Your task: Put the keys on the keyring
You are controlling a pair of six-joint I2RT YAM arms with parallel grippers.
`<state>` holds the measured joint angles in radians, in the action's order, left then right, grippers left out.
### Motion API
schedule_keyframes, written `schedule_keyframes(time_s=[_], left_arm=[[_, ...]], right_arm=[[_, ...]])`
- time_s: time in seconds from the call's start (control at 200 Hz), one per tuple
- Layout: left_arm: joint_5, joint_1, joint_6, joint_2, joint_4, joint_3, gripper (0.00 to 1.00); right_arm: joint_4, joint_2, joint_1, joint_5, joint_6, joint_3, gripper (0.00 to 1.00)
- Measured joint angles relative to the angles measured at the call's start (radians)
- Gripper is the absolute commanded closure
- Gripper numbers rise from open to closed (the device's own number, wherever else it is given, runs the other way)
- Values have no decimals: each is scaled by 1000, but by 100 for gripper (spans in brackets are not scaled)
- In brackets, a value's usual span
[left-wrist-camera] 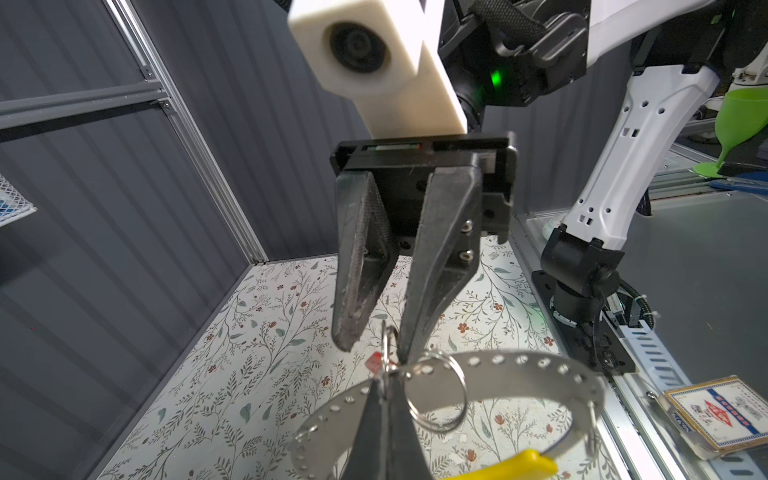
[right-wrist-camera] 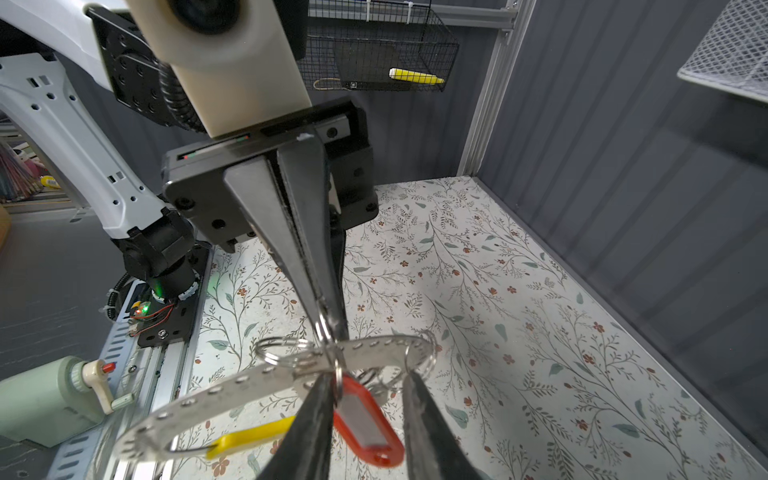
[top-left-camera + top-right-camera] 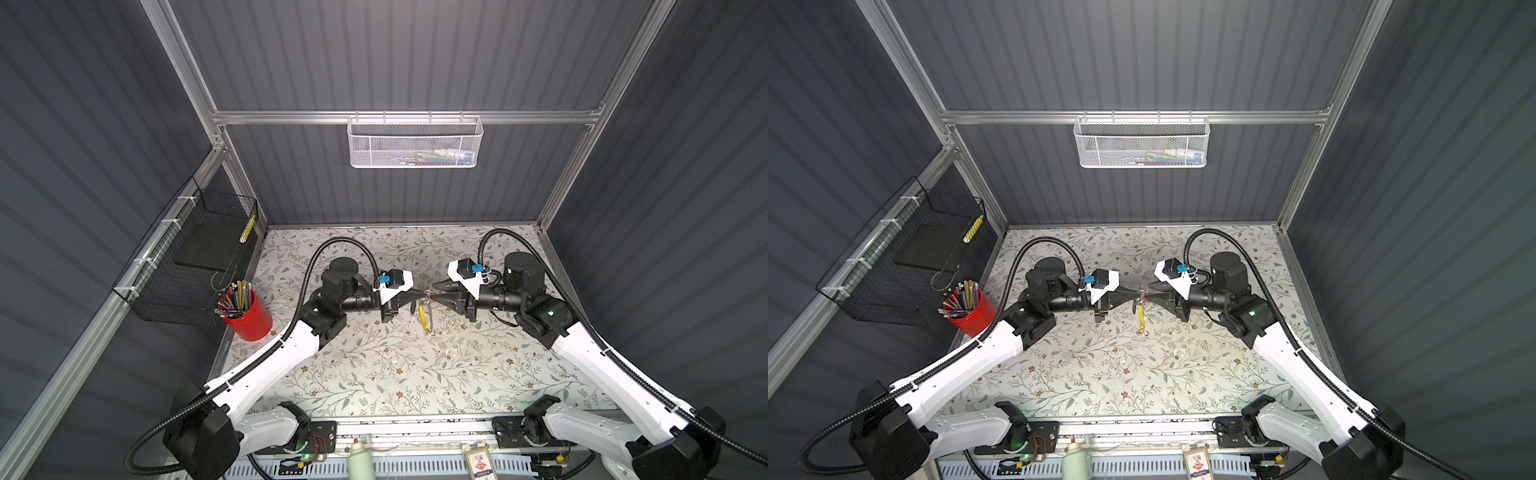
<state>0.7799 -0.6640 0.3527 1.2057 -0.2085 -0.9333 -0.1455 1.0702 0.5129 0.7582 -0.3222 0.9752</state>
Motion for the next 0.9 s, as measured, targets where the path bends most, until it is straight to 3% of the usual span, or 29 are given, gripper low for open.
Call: schedule_keyframes(time_s=[0.3, 0.62, 0.9], left_arm=[[7, 0, -3, 1, -3, 0, 100], [11, 0, -3, 2, -8, 0, 100], [27, 2, 6, 15, 12, -10, 100]], right_arm=[[25, 0, 0, 39, 4, 3, 79], [27, 0, -1, 69, 5, 3, 100], [19, -1, -3, 72, 4, 2, 100]])
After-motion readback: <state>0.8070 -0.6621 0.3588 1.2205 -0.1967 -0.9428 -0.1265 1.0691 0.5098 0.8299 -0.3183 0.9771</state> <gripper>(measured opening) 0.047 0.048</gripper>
